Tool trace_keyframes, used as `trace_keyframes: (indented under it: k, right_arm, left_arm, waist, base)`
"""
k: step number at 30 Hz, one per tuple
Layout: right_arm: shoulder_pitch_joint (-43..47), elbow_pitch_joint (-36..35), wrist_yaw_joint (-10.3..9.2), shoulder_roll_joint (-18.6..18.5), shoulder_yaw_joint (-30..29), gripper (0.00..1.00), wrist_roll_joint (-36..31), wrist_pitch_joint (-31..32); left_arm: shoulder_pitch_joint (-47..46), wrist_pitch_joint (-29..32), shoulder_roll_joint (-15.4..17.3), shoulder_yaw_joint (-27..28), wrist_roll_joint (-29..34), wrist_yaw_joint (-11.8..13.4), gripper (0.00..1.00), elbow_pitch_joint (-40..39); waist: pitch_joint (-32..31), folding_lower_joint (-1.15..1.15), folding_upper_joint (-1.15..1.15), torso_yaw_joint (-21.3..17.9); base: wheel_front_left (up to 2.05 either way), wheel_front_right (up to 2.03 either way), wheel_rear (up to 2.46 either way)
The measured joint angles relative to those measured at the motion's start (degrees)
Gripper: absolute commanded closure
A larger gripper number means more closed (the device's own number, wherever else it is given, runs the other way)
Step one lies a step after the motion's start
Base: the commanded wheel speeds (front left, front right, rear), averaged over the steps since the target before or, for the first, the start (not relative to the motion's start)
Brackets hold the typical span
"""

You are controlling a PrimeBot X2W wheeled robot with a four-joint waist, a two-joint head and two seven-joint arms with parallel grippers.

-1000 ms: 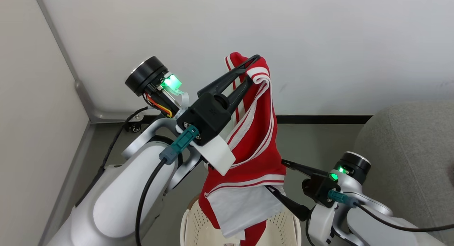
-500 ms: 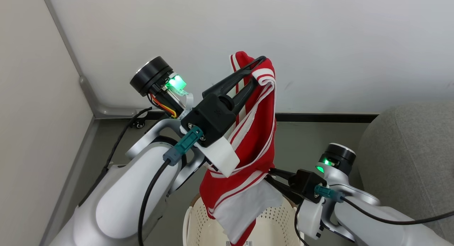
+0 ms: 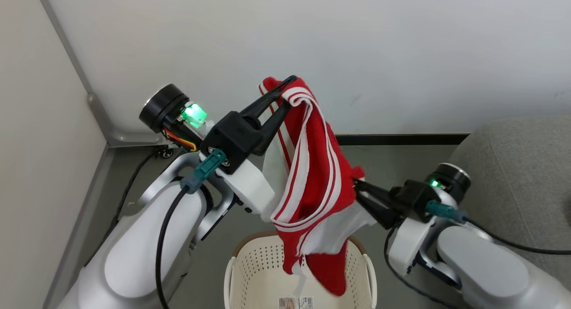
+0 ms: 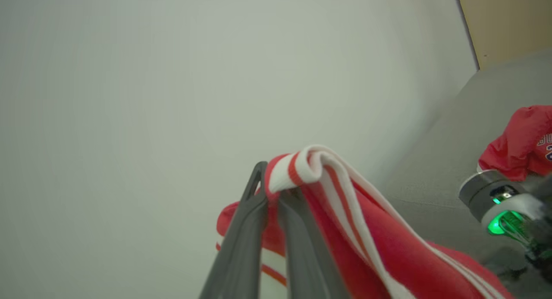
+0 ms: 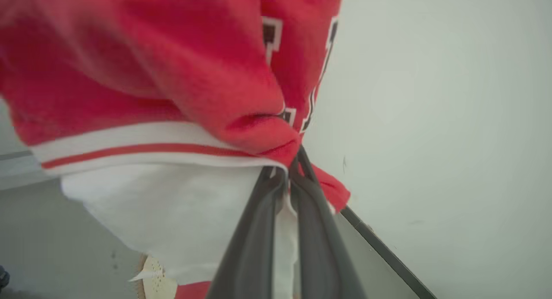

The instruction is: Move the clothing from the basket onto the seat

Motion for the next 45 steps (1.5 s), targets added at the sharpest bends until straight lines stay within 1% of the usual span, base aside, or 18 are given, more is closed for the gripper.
trace_keyframes:
  k: [2,8,16,23,24,25,26,27,28,29,30,36,45]
  right_arm:
    - [0.4,-0.1,0.0,-0.7,-2.7,1.0,1.6,-0.2]
    - [2.5,-0.8,0.0,-2.8,-8.7,1.0,3.7,-0.5]
    - [3.9,-5.1,0.0,-3.1,-18.9,1.0,7.8,-0.5]
    - [4.0,-7.1,-0.01,-3.7,-25.3,1.0,9.4,-0.5]
    - [4.0,-7.2,-0.01,-3.7,-26.0,1.0,9.4,-0.5]
    - [4.0,-7.2,-0.01,-3.8,-26.7,1.0,9.4,-0.5]
    - [4.0,-7.3,-0.01,-3.8,-27.2,1.0,9.5,-0.5]
    - [4.0,-7.3,-0.01,-3.7,-27.9,1.0,9.8,-0.5]
    - [4.0,-7.3,-0.01,-3.7,-28.3,1.0,9.8,-0.5]
    - [4.0,-7.3,-0.03,-3.7,-28.6,1.0,9.8,-0.5]
    - [4.0,-7.3,-0.03,-3.7,-28.9,1.0,9.8,-0.5]
    - [4.0,-7.2,-0.03,-3.0,-32.6,1.0,10.1,-0.5]
    - [4.0,-7.1,-0.03,-3.8,-39.7,1.0,8.6,-0.5]
  left_arm:
    - [1.2,0.0,0.4,0.5,-0.6,0.5,1.0,0.7]
    - [4.4,-1.1,0.5,1.4,-1.9,1.3,1.0,1.8]
    - [8.4,-2.7,0.3,1.9,-4.0,1.9,1.0,2.9]
    - [11.8,-4.7,-1.7,2.2,-7.0,2.1,1.0,3.2]
    - [12.3,-5.3,-1.9,2.3,-7.3,2.2,0.91,3.2]
    - [12.6,-5.7,-2.1,2.3,-7.6,2.2,0.91,3.3]
    - [13.0,-5.9,-2.4,2.6,-8.0,2.3,0.57,3.3]
    - [13.2,-6.2,-2.7,2.7,-8.1,2.2,0.44,3.3]
    - [13.5,-6.6,-2.8,2.7,-8.1,2.2,0.25,3.3]
    - [13.7,-6.8,-2.9,2.7,-8.1,2.2,0.03,3.3]
    - [13.8,-7.2,-3.0,2.7,-8.4,2.2,0.0,3.3]
    - [15.0,-8.2,-2.9,2.7,-9.4,1.9,0.0,3.2]
    - [18.3,-9.2,-2.5,3.0,-10.5,1.4,0.0,3.0]
  waist:
    - [0.1,0.0,0.0,-0.5]
    - [0.5,0.0,0.0,-2.0]
    - [1.0,0.0,0.0,-4.3]
    - [1.5,0.0,0.0,-6.1]
    - [1.6,0.0,0.0,-6.4]
    - [1.8,0.0,0.0,-6.6]
    - [1.9,0.0,0.0,-6.8]
    - [2.0,0.0,0.0,-6.9]
    - [2.1,0.0,0.0,-7.1]
    - [2.3,0.0,0.0,-7.3]
    - [2.4,0.0,0.0,-7.4]
    - [3.1,0.0,0.0,-8.1]
    - [3.2,0.0,0.0,-8.6]
  base:
    - [0.0,0.0,0.0]
    - [0.0,0.0,0.0]
    - [0.0,0.0,0.0]
    - [0.0,0.0,0.0]
    - [0.0,0.0,0.0]
    - [0.0,0.0,0.0]
    - [0.0,0.0,0.0]
    - [0.0,0.0,0.0]
    - [0.0,0.0,0.0]
    - [0.0,0.0,0.0]
    - [0.0,0.0,0.0]
    - [0.0,0.0,0.0]
    - [0.0,0.0,0.0]
